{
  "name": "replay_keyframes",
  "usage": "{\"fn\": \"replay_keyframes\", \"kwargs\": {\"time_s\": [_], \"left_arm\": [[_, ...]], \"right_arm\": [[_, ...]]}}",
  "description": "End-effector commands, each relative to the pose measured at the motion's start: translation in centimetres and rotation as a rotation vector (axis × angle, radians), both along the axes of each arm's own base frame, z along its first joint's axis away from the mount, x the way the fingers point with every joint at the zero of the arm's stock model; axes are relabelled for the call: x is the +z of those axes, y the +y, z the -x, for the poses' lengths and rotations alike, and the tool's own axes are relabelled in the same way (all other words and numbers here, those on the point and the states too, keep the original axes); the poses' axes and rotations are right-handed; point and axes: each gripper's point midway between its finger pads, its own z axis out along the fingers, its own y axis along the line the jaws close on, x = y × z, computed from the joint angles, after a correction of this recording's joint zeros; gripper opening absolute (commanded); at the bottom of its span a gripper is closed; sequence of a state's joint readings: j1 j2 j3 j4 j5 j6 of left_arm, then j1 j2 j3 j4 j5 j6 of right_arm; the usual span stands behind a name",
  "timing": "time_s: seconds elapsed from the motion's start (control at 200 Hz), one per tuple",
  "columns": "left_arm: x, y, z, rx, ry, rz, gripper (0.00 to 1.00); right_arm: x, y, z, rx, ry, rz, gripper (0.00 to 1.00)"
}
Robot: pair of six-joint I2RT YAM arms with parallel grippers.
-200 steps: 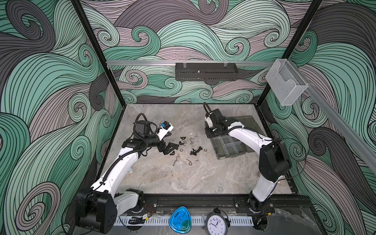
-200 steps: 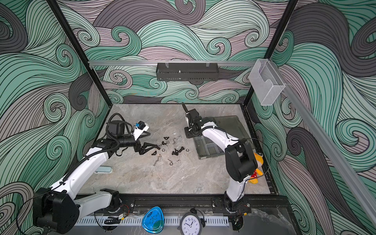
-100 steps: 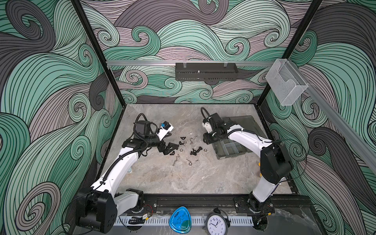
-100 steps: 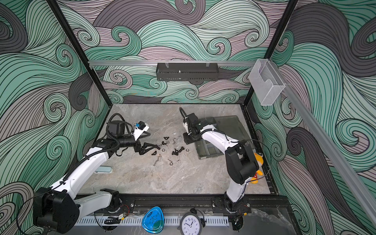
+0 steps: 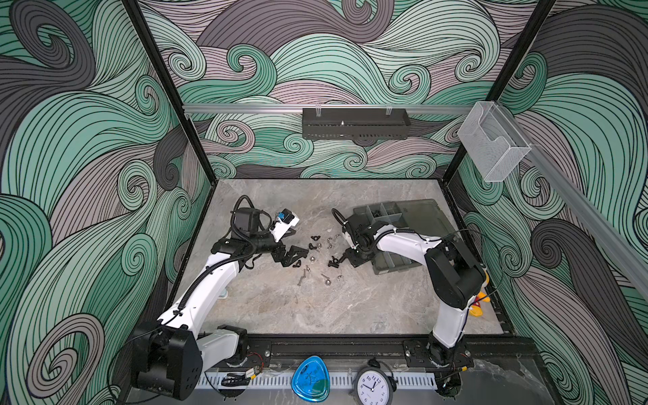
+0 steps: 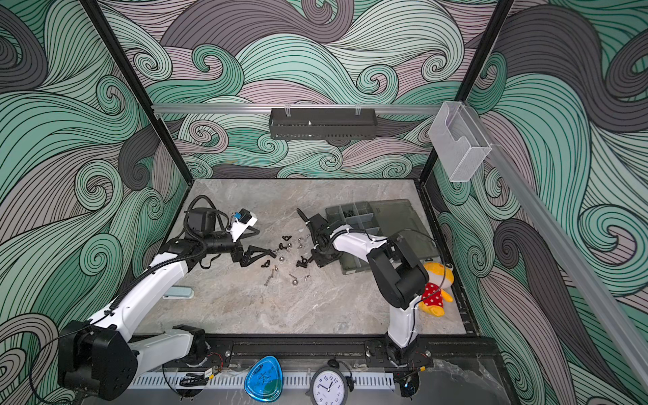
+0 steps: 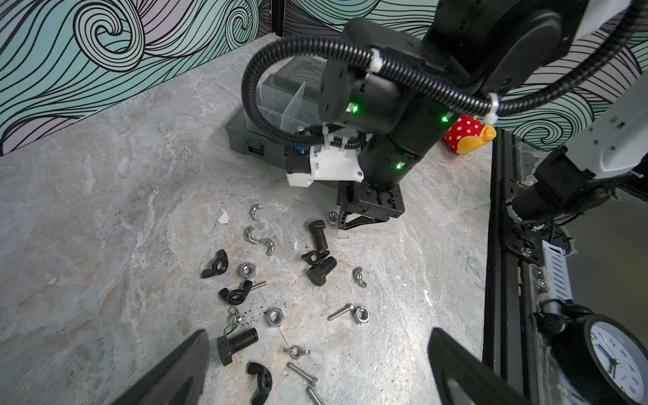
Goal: Sort the screws and nuts into containers
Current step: Pick up the nut from the center of the table.
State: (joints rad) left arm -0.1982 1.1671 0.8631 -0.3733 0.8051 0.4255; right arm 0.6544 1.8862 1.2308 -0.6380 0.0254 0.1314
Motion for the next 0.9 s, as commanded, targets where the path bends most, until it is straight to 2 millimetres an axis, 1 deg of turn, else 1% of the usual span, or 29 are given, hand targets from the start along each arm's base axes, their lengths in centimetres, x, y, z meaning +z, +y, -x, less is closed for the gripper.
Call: {"fn": "replay_keyframes", "kwargs": {"time_s": [0.0,0.145,0.26,0.48,0.565,0.7,0.76,0.896], "left_arm": [[1.0,-0.3,0.2,-0.019,-0.012,0.014,0.99],[1.0,-0.3,0.2,-0.017,-0.012,0.013,0.99],[1.0,-0.3,0.2,-0.018,-0.011,0.013,0.99],[1.1,-0.3,0.2,-0.017,-0.014,0.014,0.99],[1.2,-0.3,0.2,-0.018,-0.015,0.013,0.99],[1.2,-0.3,0.2,-0.016,-0.016,0.015,0.99],[1.2,-0.3,0.3,-0.018,-0.016,0.015,0.99],[1.3,-0.3,0.3,-0.018,-0.019,0.015,0.99]], "right_arm": [[0.0,0.3,-1.0,-0.003,-0.037,0.009,0.43],[-0.5,0.5,-1.2,-0.005,-0.031,0.011,0.42],[-0.7,0.5,-1.3,-0.008,-0.030,0.018,0.36],[-1.2,0.5,-1.2,-0.007,-0.020,0.027,0.36],[-1.2,0.5,-1.2,-0.007,-0.015,0.023,0.35],[-1.2,0.5,-1.1,-0.005,-0.014,0.025,0.28],[-1.2,0.4,-1.1,-0.005,-0.013,0.026,0.24],[-0.8,0.4,-1.1,-0.005,-0.019,0.025,0.21]]}}
